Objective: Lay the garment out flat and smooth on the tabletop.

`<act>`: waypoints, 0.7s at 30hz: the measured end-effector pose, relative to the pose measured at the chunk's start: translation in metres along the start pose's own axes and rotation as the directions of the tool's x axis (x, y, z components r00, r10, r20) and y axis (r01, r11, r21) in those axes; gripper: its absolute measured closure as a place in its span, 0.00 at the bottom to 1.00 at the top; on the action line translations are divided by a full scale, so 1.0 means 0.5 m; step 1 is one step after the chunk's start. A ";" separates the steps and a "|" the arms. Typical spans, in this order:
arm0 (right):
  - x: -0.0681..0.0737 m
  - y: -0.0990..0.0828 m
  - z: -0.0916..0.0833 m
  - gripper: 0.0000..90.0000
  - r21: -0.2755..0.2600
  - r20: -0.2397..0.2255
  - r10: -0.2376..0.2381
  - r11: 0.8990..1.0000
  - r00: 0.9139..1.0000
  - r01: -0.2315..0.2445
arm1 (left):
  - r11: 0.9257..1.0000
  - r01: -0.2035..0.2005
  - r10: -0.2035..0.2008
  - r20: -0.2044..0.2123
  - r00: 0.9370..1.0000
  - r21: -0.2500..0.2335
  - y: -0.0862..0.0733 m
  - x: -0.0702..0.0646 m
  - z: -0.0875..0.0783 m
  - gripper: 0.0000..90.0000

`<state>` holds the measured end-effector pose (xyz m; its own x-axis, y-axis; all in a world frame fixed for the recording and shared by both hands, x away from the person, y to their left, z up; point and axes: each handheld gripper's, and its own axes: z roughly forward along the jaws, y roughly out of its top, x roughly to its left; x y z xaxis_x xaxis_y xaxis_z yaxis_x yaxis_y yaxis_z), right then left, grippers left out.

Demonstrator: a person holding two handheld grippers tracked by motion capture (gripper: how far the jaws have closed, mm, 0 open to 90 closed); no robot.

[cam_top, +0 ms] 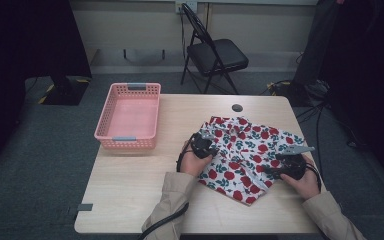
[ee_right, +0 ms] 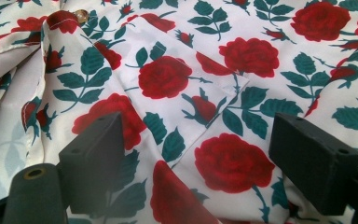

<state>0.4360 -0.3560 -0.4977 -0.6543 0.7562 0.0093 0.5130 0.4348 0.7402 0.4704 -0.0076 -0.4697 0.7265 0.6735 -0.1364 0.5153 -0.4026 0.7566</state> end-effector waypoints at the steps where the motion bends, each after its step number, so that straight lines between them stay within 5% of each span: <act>1: 0.000 0.000 0.000 0.19 0.000 0.000 0.000 1.000 1.000 0.000 | 1.000 0.001 -0.001 0.001 1.000 -0.006 0.004 0.002 -0.007 0.98; 21: 0.000 0.000 0.000 0.19 0.000 0.000 0.000 1.000 1.000 0.000 | 0.997 0.024 -0.027 -0.041 0.999 -0.070 0.022 0.040 -0.078 0.98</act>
<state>0.4360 -0.3560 -0.4977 -0.6543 0.7562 0.0092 0.5130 0.4349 0.7401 0.4727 0.0256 -0.4391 0.6928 0.7092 -0.1305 0.4996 -0.3416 0.7960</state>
